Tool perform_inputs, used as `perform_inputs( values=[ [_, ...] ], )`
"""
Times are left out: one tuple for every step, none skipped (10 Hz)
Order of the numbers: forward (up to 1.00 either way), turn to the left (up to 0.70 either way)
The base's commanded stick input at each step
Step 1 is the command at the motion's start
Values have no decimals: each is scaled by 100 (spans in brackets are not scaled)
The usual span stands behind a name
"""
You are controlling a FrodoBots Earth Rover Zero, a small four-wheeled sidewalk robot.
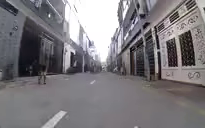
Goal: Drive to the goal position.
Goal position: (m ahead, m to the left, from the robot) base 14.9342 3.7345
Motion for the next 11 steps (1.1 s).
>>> perform_inputs(
  values=[
    [100, 0],
    [100, 0],
    [100, 0],
    [100, 0],
    [100, 0],
    [100, 0],
    [100, 0],
    [100, -8],
    [100, -39],
    [100, -40],
    [100, -40]
  ],
)
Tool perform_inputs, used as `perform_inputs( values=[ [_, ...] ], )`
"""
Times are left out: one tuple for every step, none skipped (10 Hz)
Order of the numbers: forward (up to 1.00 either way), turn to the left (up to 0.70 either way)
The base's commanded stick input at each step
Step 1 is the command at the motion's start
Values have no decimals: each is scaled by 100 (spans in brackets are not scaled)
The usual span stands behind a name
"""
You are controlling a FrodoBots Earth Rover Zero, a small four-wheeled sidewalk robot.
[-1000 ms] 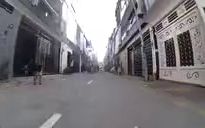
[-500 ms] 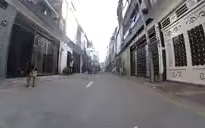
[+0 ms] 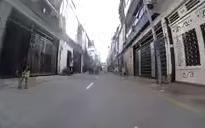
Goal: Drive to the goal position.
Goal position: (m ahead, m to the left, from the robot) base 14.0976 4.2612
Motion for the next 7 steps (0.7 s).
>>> perform_inputs(
  values=[
    [100, -35],
    [100, -12],
    [100, 0],
    [100, 0],
    [100, 0],
    [100, 0],
    [100, 0]
  ],
)
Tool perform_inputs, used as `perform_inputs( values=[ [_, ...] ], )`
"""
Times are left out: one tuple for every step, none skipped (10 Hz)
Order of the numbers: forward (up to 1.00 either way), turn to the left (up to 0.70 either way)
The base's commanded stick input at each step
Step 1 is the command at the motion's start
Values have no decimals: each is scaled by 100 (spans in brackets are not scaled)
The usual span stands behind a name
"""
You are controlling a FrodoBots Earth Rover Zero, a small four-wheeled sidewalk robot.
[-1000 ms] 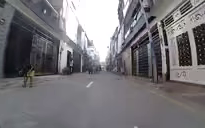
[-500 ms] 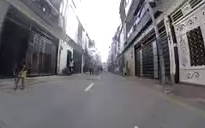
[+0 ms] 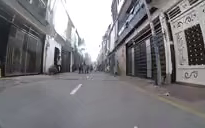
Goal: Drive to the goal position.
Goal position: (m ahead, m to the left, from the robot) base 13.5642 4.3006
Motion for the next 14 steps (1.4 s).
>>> perform_inputs(
  values=[
    [100, 0],
    [100, 0],
    [100, 0],
    [100, 0],
    [100, 0],
    [100, 0],
    [100, 0],
    [100, 0],
    [100, 0],
    [100, 0],
    [100, 0],
    [100, 0],
    [100, 0],
    [100, 0]
  ],
)
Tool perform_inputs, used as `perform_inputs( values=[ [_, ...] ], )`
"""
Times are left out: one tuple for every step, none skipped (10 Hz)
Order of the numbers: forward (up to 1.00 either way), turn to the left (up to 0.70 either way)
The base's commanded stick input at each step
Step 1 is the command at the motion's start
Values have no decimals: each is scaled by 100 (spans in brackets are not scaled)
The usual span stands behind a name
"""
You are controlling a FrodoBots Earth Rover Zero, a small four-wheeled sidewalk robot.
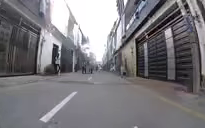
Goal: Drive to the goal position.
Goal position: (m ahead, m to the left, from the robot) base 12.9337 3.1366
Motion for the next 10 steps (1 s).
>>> perform_inputs(
  values=[
    [100, 0],
    [100, 0],
    [100, 0],
    [100, 0],
    [100, 0],
    [100, 0],
    [100, 0],
    [100, 0],
    [100, 0],
    [100, 0]
  ],
)
